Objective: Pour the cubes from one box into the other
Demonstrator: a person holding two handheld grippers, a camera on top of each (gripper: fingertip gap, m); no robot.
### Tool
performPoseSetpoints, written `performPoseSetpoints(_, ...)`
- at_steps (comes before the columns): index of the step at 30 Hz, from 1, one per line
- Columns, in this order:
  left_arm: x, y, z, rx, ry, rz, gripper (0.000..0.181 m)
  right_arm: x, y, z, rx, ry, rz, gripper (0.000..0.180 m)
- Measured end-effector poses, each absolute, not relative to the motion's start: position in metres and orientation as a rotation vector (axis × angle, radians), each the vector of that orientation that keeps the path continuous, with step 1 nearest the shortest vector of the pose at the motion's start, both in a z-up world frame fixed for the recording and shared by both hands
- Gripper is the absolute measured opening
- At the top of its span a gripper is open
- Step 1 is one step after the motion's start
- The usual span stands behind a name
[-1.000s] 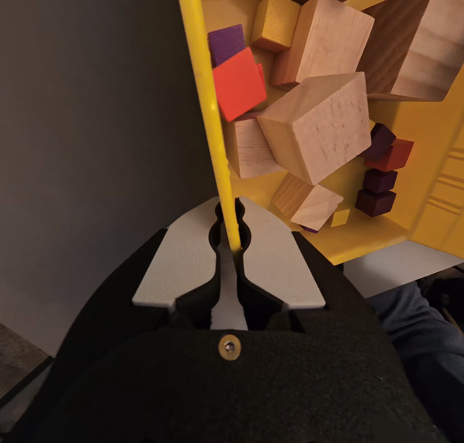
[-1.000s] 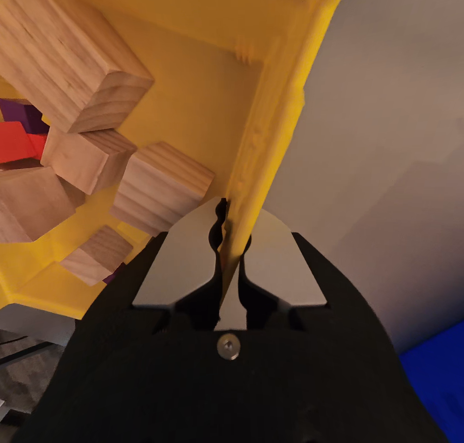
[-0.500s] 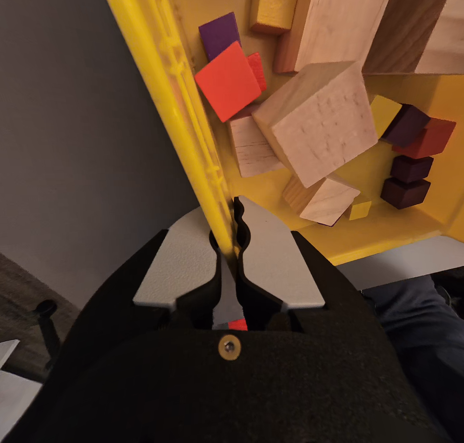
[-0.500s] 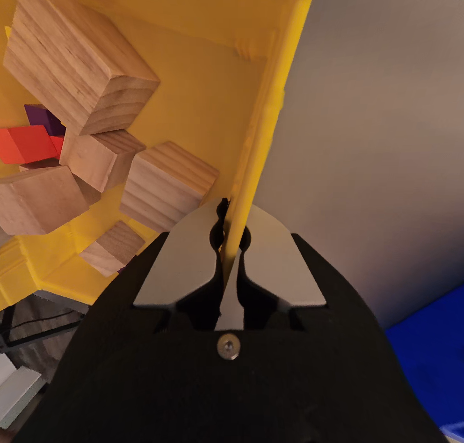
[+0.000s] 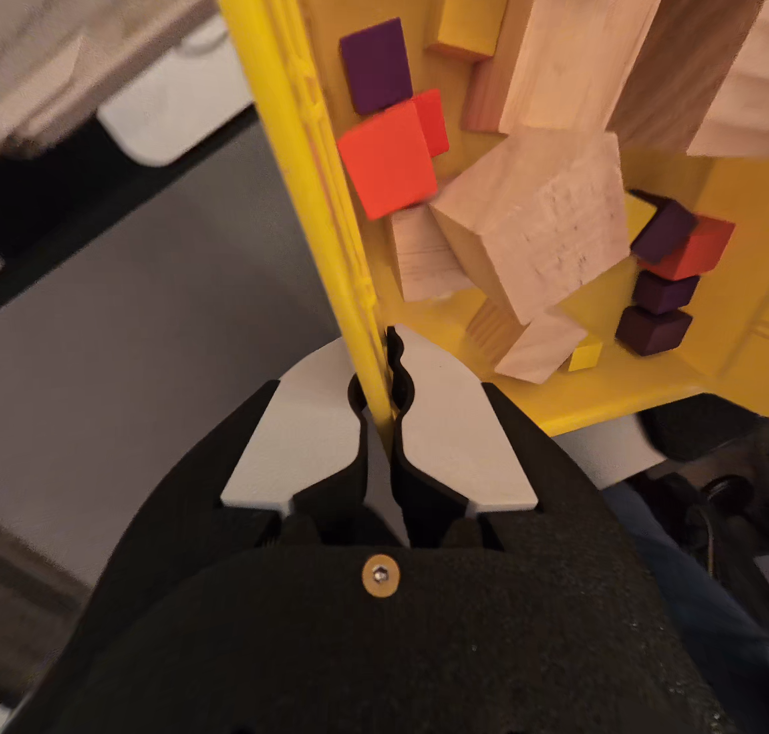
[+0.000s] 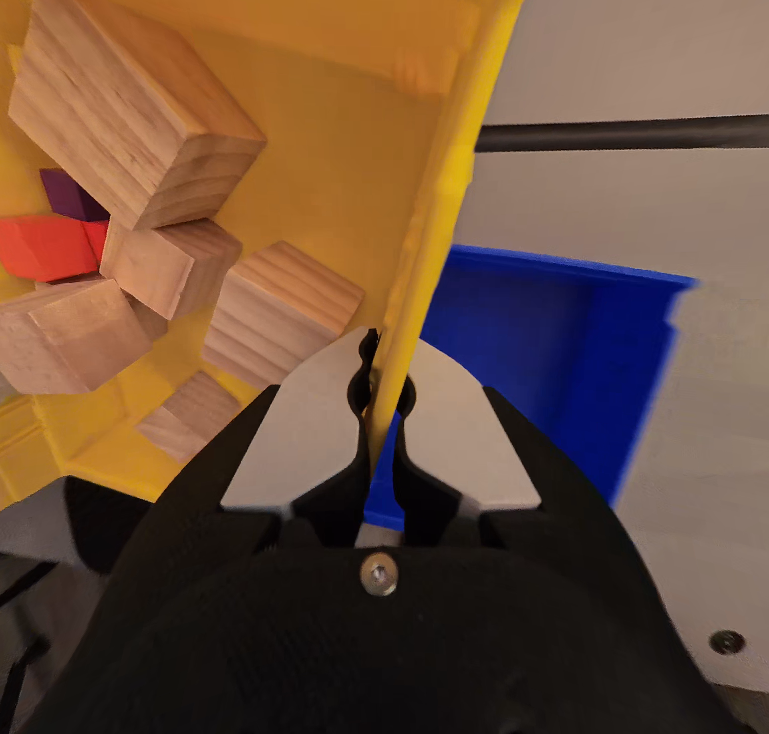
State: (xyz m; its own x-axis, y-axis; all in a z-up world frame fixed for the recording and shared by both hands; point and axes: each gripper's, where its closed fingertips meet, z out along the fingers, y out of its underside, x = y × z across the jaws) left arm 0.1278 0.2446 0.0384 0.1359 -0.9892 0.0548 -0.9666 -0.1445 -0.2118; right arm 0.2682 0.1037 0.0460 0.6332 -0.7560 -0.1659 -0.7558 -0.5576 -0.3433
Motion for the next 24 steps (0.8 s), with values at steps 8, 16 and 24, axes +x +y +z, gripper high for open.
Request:
performPoseSetpoints(8,0.235,0.137,0.025,-2.111,2.096,-0.437,0.005,0.347,-0.028,0.054,-2.343,1.349,-0.208,0.005)
performPoseSetpoints(16,0.288,0.091,0.037,-1.877,2.054,-0.534,0.005,0.388,-0.084,0.072,-2.166,1.322,-0.345,0.006)
performPoseSetpoints(24,0.303,0.086,0.049,-1.694,1.903,-0.671,0.005,0.396,-0.090,0.101,-2.008,1.153,-0.565,0.006)
